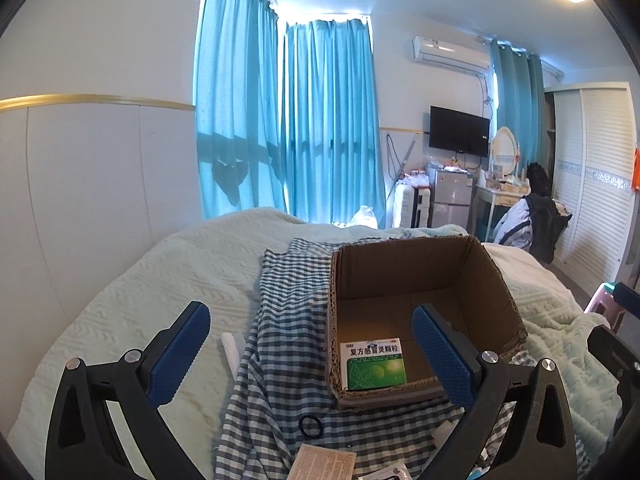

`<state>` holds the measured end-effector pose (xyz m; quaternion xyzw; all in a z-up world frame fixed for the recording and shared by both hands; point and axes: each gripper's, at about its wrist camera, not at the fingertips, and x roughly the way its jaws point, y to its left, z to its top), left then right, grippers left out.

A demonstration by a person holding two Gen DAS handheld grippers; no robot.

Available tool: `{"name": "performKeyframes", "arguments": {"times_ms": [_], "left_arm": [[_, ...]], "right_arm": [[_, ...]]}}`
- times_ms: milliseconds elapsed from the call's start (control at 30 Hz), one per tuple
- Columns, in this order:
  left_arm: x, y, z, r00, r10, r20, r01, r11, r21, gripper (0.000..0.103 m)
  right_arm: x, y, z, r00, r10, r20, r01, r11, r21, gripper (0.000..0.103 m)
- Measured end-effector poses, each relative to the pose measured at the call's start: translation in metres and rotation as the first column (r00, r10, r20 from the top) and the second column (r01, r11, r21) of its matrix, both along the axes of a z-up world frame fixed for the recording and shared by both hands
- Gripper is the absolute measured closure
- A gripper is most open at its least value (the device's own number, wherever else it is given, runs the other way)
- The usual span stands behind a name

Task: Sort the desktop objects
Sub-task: 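Move the left gripper back to the tan instruction leaflet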

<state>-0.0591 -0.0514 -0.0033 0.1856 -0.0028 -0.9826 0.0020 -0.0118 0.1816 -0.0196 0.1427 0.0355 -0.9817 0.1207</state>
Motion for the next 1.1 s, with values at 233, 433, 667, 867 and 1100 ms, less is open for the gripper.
{"name": "performKeyframes", "arguments": {"times_ms": [233,433,667,867,1100], "left_arm": [[-0.005,-0.014,-0.026,0.991,-0.006,0.131,-0.001,0.999,0.052,0.0],[-0.008,-0.013,-0.042,0.985,-0.001,0.175,-0.002,1.0,0.017,0.0],[-0.02,-0.011,-0.068,0.963,0.01,0.269,-0.004,1.0,-0.022,0.0],[-0.025,-0.005,-0.101,0.934,-0.021,0.357,0.044,0.997,-0.058,0.0],[-0.037,-0.01,-0.13,0.894,-0.044,0.447,0.067,0.997,-0.036,0.0]], "right_arm": [[0.015,-0.012,-0.015,1.0,-0.001,0.002,0.001,0.997,0.071,0.0],[0.012,-0.009,-0.032,0.998,-0.034,0.044,0.031,0.997,0.069,0.0],[-0.001,-0.004,-0.047,0.993,-0.001,0.122,-0.004,0.999,0.037,0.0],[-0.014,-0.007,-0.068,0.977,0.05,0.205,-0.058,0.998,0.034,0.0],[-0.029,-0.015,-0.099,0.957,0.053,0.284,-0.077,0.994,0.074,0.0]]}}
